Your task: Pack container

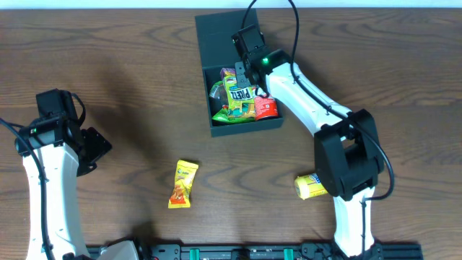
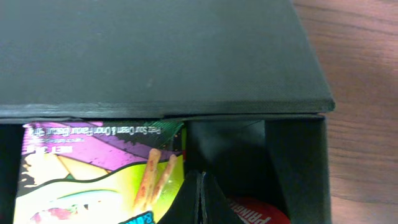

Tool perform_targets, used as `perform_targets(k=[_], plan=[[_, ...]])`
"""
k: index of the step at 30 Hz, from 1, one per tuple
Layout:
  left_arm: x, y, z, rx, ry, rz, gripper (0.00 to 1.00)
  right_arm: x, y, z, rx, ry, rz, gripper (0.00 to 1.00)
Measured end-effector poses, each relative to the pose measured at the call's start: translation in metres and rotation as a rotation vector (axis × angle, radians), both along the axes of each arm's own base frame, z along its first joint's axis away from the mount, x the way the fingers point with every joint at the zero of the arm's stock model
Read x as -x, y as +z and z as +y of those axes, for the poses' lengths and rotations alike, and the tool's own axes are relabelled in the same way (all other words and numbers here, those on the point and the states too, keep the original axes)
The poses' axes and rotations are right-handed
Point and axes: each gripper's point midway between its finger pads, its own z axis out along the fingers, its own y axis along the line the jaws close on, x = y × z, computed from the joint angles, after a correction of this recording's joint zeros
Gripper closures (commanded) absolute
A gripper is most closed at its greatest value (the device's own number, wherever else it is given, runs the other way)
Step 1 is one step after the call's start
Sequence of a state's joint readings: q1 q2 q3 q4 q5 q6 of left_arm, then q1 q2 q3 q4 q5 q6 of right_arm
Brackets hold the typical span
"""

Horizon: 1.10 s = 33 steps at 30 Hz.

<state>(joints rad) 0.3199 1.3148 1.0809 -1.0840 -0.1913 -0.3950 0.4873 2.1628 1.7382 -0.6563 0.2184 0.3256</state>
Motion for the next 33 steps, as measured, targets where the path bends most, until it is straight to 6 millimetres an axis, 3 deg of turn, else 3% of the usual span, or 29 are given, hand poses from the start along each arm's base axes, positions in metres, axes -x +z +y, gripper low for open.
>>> perform_targets(k=[10,33], plan=[[0.0,0.0,0.0,0.0,0.0,0.0,0.05,-0.001,-0.024,-0.006,0.043,-0.013,0.029,0.99],[0.0,0.0,0.0,0.0,0.0,0.0,0.05,0.016,-0.029,0.04,-0.209,0.115,0.141,0.99]])
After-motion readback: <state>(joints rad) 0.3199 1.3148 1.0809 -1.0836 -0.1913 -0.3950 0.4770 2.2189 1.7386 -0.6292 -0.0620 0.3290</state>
